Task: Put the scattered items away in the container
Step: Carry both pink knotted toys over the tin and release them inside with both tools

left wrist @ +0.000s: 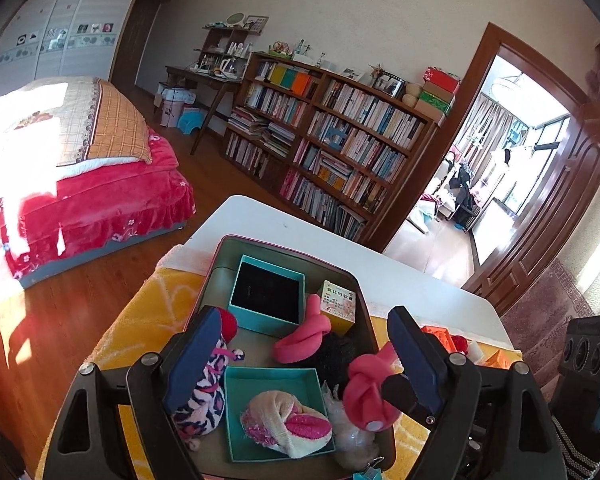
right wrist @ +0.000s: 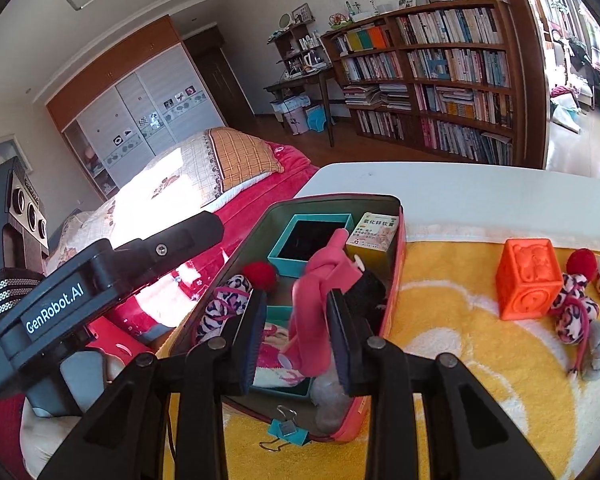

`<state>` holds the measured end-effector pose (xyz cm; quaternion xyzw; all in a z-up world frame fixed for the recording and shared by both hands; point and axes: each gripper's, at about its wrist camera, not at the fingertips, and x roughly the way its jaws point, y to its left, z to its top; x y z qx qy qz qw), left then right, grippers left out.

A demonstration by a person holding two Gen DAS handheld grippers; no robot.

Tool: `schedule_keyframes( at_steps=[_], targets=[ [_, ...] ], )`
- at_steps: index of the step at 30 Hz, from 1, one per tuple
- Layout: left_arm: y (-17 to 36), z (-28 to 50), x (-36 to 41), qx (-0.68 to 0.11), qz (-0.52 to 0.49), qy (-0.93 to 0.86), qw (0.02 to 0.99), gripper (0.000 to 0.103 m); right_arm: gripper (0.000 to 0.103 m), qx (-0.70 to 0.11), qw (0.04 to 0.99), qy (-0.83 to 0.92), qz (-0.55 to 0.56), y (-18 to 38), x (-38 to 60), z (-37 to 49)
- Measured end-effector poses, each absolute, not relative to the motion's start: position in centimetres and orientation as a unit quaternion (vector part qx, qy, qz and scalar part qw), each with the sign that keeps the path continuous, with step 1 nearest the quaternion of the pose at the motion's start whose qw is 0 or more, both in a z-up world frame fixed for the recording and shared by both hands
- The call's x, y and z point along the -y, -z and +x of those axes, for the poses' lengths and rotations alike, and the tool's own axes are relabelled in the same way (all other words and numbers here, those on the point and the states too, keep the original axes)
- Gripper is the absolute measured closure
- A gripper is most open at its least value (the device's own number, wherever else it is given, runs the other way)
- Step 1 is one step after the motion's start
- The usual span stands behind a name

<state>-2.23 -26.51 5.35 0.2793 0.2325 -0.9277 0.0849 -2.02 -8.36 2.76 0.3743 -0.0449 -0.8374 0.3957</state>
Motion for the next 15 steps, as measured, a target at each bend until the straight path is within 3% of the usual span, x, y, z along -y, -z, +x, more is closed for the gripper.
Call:
schedule_keyframes(
  at_steps=[15],
  targets=[
    [-4.7,-3.7,23.5,-0.205,0.300,0.930,0.060,0.016,0.069,0.075,0.342,0.856,0.380,-2.7,3.1,-3.5]
  ],
)
